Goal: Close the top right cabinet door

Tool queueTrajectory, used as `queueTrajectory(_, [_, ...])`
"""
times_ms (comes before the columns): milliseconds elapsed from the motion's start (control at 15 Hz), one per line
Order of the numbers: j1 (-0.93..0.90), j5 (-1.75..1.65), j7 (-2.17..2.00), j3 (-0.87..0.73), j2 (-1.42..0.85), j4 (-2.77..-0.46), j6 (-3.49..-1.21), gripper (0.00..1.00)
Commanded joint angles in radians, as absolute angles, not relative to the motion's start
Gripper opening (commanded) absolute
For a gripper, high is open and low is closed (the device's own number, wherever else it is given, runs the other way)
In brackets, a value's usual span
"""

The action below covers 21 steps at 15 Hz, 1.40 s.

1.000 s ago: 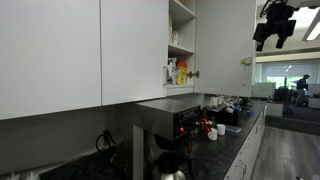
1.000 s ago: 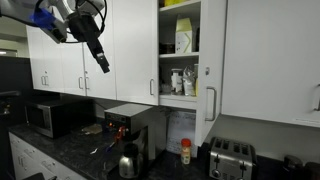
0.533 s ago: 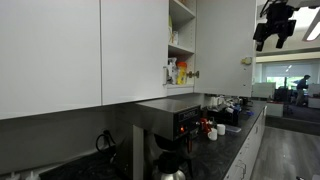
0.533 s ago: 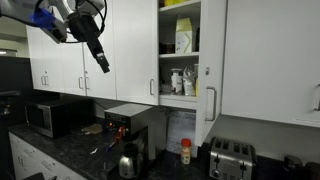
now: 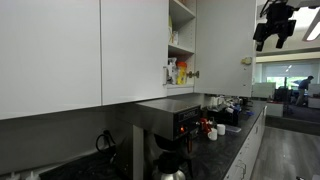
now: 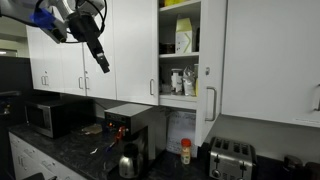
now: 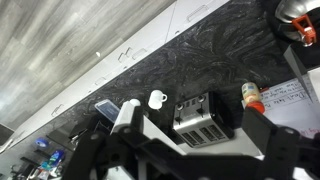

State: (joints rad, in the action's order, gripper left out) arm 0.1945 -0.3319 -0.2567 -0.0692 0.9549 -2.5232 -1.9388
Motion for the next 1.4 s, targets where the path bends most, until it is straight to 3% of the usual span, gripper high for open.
queueTrajectory(0, [0.213, -0.318, -0.245, -0.058, 0.953, -2.522, -1.941, 1.0])
queueTrajectory(600, [0.301, -0.384, -0.177, -0.194, 0.87, -2.433, -2.169, 1.0])
queueTrajectory(1333, [0.355, -0.375, -0.139, -0.247, 0.679, -2.34, -2.33, 1.0])
